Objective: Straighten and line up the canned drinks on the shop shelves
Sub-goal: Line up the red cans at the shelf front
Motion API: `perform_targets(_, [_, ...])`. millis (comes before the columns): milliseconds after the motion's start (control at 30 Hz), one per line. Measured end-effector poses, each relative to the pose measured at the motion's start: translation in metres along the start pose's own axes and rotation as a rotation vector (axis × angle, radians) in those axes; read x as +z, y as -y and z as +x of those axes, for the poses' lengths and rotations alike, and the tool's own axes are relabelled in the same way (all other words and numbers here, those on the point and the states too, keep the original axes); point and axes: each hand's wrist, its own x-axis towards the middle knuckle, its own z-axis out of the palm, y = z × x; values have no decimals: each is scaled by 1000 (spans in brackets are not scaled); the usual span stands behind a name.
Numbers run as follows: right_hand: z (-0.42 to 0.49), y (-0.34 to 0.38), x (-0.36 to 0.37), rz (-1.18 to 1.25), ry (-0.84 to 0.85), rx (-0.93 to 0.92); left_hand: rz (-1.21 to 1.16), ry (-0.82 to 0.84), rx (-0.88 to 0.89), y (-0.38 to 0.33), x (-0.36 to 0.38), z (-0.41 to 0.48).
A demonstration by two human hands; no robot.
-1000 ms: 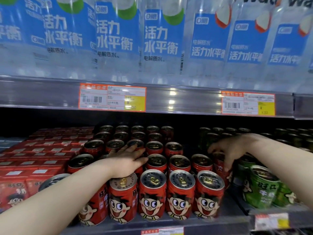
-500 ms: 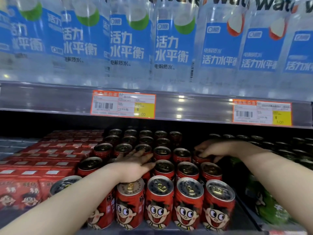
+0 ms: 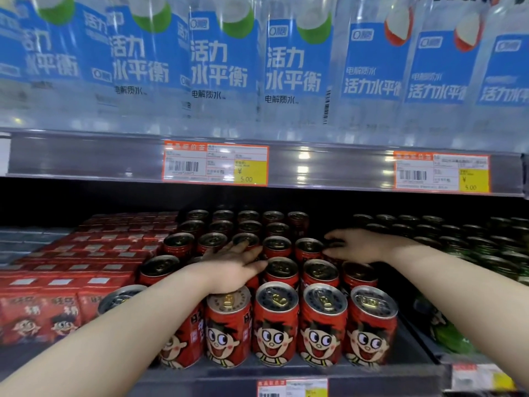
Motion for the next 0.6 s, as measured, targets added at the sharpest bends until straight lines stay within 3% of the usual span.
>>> perform_targets(100, [-6, 27, 8, 31, -5, -131, -110, -6, 0, 4, -2, 3])
perform_targets(233, [-15, 54, 27, -111, 160, -207, -423, -137, 24, 3, -11, -8])
perform_targets(367, [-15, 55, 42, -159, 162, -198, -155, -210, 51, 21, -21, -31])
perform_targets(600, [-17, 57, 39, -84, 160, -177, -155, -115, 8, 68, -27, -82])
